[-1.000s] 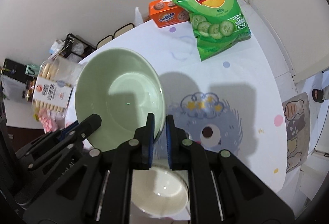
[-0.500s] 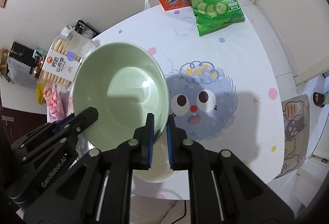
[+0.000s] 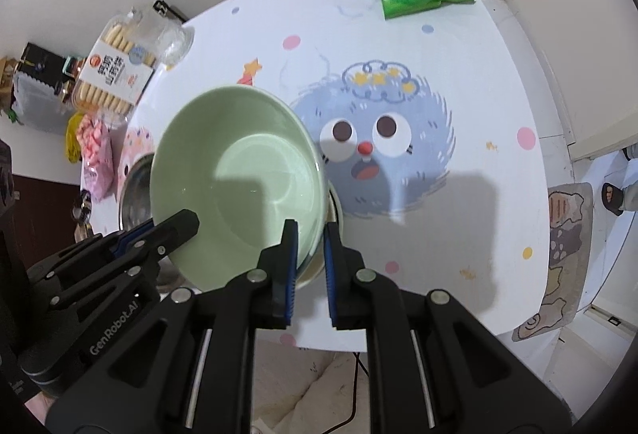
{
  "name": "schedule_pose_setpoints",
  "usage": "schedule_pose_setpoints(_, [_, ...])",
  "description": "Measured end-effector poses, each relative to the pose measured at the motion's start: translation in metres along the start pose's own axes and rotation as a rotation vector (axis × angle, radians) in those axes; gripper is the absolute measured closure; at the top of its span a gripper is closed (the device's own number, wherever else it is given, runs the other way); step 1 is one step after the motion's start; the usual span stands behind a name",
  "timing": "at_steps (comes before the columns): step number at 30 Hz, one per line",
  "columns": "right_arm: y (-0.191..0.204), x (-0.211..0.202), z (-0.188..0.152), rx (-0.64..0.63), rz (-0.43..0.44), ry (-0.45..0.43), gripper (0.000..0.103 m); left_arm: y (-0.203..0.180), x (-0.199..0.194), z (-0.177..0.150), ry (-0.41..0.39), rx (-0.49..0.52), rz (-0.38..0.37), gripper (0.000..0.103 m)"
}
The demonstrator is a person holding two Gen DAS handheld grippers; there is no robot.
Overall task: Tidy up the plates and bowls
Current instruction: 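Carry the pale green bowl with both tools onto the nested green bowls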
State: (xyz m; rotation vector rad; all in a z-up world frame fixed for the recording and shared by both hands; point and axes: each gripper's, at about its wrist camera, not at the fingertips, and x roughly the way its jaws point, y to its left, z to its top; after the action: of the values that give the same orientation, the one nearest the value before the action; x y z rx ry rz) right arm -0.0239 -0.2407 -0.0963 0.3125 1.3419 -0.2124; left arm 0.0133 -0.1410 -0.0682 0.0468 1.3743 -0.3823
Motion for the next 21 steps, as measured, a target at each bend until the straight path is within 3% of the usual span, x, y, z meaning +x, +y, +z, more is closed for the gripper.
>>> schedule_pose_setpoints(21, [0.008,0.024,-0.008,-0.057,-0.044,0.079,0.087,0.010,0.025,-0.012,0.075,-0.012,0.013,0.091])
